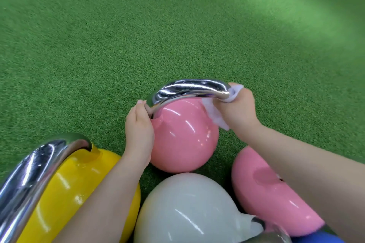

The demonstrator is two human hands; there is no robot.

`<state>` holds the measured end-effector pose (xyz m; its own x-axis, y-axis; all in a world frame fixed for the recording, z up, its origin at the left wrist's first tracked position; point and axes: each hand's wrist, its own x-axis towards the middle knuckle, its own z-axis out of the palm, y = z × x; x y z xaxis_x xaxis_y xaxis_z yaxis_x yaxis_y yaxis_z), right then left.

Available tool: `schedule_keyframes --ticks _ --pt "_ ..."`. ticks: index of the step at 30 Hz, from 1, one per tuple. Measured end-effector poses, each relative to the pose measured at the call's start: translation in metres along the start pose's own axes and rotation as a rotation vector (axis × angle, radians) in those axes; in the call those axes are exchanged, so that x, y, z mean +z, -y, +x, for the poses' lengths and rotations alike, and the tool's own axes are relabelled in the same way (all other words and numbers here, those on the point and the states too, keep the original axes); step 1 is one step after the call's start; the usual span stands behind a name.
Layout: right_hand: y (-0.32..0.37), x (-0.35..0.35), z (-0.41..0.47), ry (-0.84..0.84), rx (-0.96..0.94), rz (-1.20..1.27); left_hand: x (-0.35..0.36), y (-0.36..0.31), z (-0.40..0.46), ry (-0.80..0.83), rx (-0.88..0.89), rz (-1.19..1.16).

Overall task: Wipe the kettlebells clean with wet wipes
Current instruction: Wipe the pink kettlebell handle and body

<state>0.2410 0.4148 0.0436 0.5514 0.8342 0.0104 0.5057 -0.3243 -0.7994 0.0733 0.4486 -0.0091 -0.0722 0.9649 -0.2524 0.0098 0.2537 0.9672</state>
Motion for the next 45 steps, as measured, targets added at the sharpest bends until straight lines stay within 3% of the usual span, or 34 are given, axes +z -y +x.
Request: schedule_keyframes --ticks 2,4,7,10,15,18,21,25,28,30,34,39,41,45 --pt "0.018 -0.01 -0.003 0.061 -0.229 -0.158 0.0 0.0 0.0 0.005 -0.007 0.001" --pt "0.021 -0.012 -0.002 0.093 -0.328 -0.205 -0.001 0.0 0.0 0.011 -0.008 0.001" --pt "-0.007 -0.003 -0.001 0.03 -0.058 -0.013 0.0 -0.001 0.0 0.009 -0.004 0.008" --pt "-0.032 0.014 -0.005 0.084 0.25 0.204 -0.001 -0.001 -0.001 0.017 -0.006 0.001" --pt "-0.035 0.031 -0.011 0.032 0.426 0.364 0.0 -0.007 -0.005 -0.002 -0.003 0.001" --pt "-0.028 0.023 -0.002 -0.004 0.434 0.286 -0.001 -0.005 -0.003 -0.003 0.007 -0.012" --pt "-0.01 -0.001 0.009 0.172 0.239 0.096 -0.002 -0.001 0.0 -0.003 0.008 0.007" --pt "0.045 -0.03 0.02 0.636 -0.033 -0.347 -0.001 -0.003 0.0 -0.014 0.005 0.014" --pt "0.081 -0.02 0.028 0.841 -0.131 -0.775 -0.002 -0.002 0.001 -0.021 0.002 0.028" --pt "0.089 -0.012 0.033 0.921 -0.111 -0.801 -0.001 -0.001 0.003 -0.012 0.003 0.022" --pt "0.062 -0.019 0.05 0.853 0.215 -0.316 0.0 0.001 0.005 0.005 -0.007 0.028" --pt "0.001 -0.011 0.053 0.478 0.519 0.387 -0.001 0.0 0.004 0.012 0.01 0.029" --pt "-0.015 -0.005 0.046 0.328 0.586 0.572 0.0 -0.001 0.004 0.007 0.001 0.017" --pt "-0.042 0.008 0.028 0.221 0.646 0.911 0.0 -0.002 0.003 -0.006 -0.013 0.01"
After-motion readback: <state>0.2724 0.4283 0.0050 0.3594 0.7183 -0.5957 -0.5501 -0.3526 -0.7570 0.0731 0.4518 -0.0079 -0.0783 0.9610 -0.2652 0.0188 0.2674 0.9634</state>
